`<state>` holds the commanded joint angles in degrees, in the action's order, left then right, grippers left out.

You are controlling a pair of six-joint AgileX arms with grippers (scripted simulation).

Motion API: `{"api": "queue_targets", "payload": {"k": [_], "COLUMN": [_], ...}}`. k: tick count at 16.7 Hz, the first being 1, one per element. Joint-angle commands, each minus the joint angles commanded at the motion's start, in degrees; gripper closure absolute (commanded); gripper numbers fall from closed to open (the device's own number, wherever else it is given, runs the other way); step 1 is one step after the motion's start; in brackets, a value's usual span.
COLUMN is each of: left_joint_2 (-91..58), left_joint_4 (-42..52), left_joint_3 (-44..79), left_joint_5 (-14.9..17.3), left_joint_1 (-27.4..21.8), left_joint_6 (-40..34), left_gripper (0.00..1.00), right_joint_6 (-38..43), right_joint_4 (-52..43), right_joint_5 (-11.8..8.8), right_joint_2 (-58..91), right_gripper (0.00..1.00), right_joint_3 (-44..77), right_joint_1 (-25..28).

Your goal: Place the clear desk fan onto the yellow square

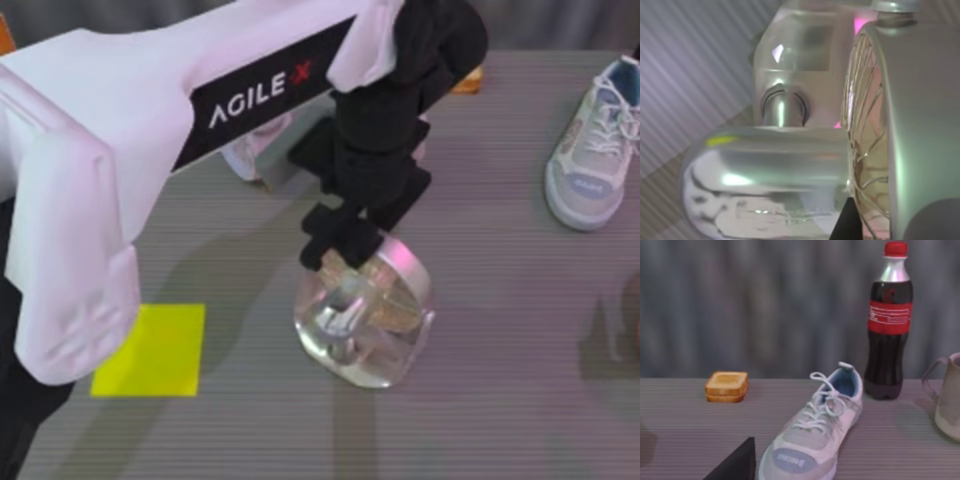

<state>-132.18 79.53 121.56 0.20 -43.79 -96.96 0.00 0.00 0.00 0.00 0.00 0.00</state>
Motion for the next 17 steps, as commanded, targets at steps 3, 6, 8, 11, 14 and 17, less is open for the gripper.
{"api": "queue_targets", "payload": {"k": [3, 6, 8, 11, 14, 17], "left_joint_2": [-1.1, -2.4, -2.9, -3.1, -2.8, -1.9], "left_joint_4": [3.8, 9.6, 12.7, 13.6, 13.5, 13.3], "left_joint_3": [4.2, 12.3, 15.7, 16.7, 16.6, 15.6], "left_joint_5": [0.1, 0.0, 0.0, 0.0, 0.0, -0.1], "left_joint_1": [0.6, 0.8, 0.9, 1.0, 0.7, 1.0], "left_joint_6": [-0.6, -0.3, -0.1, 0.0, 0.1, 3.5], "left_gripper": [1.0, 1.0, 1.0, 1.0, 1.0, 1.0], "right_joint_6": [0.0, 0.0, 0.0, 0.0, 0.0, 0.0], "right_joint_4": [0.0, 0.0, 0.0, 0.0, 0.0, 0.0], "right_joint_5": [0.0, 0.0, 0.0, 0.0, 0.0, 0.0], "right_joint_2": [0.0, 0.0, 0.0, 0.0, 0.0, 0.0], "right_gripper": [0.0, 0.0, 0.0, 0.0, 0.0, 0.0], "right_joint_3": [0.0, 0.0, 0.0, 0.0, 0.0, 0.0], "right_joint_1": [0.0, 0.0, 0.0, 0.0, 0.0, 0.0]}}
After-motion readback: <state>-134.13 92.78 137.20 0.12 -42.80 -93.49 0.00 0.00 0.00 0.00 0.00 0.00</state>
